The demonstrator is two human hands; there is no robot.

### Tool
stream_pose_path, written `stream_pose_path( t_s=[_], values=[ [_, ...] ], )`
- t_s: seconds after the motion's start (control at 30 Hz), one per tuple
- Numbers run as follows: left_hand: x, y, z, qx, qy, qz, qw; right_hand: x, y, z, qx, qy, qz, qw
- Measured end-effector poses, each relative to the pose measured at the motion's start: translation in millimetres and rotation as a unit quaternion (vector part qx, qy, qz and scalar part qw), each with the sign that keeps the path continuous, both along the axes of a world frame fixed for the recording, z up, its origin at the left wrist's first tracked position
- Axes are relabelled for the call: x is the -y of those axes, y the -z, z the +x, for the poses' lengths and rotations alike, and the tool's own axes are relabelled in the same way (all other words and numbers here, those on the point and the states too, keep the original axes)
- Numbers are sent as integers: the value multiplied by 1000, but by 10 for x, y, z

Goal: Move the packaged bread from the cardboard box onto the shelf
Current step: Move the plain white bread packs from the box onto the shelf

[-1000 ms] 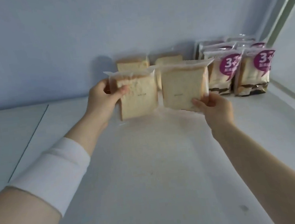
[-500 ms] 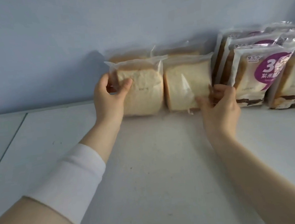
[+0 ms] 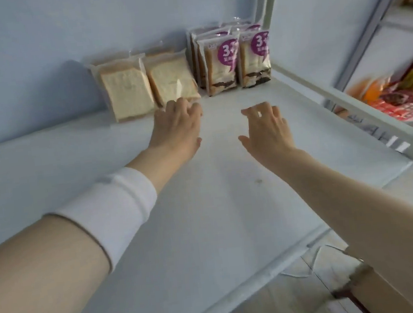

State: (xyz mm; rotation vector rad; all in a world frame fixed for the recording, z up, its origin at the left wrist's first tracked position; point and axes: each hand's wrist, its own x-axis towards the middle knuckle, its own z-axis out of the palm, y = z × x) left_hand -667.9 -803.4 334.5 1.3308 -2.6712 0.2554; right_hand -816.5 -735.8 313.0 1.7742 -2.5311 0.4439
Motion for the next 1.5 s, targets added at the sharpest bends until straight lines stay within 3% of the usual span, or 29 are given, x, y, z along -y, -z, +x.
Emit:
stream_pose_path(
  t_s=[0.17, 0.33, 0.47, 0.67, 0.9, 1.1, 1.27, 1.4, 1.5],
  values=[
    [-1086, -81, -896, 94, 127, 10, 987, -1274, -108, -576, 16, 92, 25, 995],
    [-2297, 150, -2115, 91, 252, 27, 963, -2663, 88, -1459, 31, 205, 43, 977],
    [-3195, 710, -3083, 127, 302, 63, 943, -3867, 598, -2206, 44, 293, 113, 948],
    [-4044, 1825, -3981, 211, 327, 187, 902, -5178, 1564, -2952, 127, 412, 212, 877],
    [-4084, 3001, -5053, 241, 307, 292, 873, -5274, 2653, -3784, 215, 458, 248, 826],
    [-3827, 4237, -6050, 220, 203, 404, 865, -5127, 3947, -4398, 366, 487, 283, 741],
    [-3689, 5309, -6746, 95, 49, 483, 869, -4954, 5147, -4751, 493, 509, 258, 657],
    [-3646, 5824, -6894, -20, 6, 460, 888, -4756, 5736, -4813, 581, 541, 185, 580],
    [-3594, 5928, -6888, -107, -17, 480, 871, -4737, 5897, -4794, 596, 584, 143, 532]
  ],
)
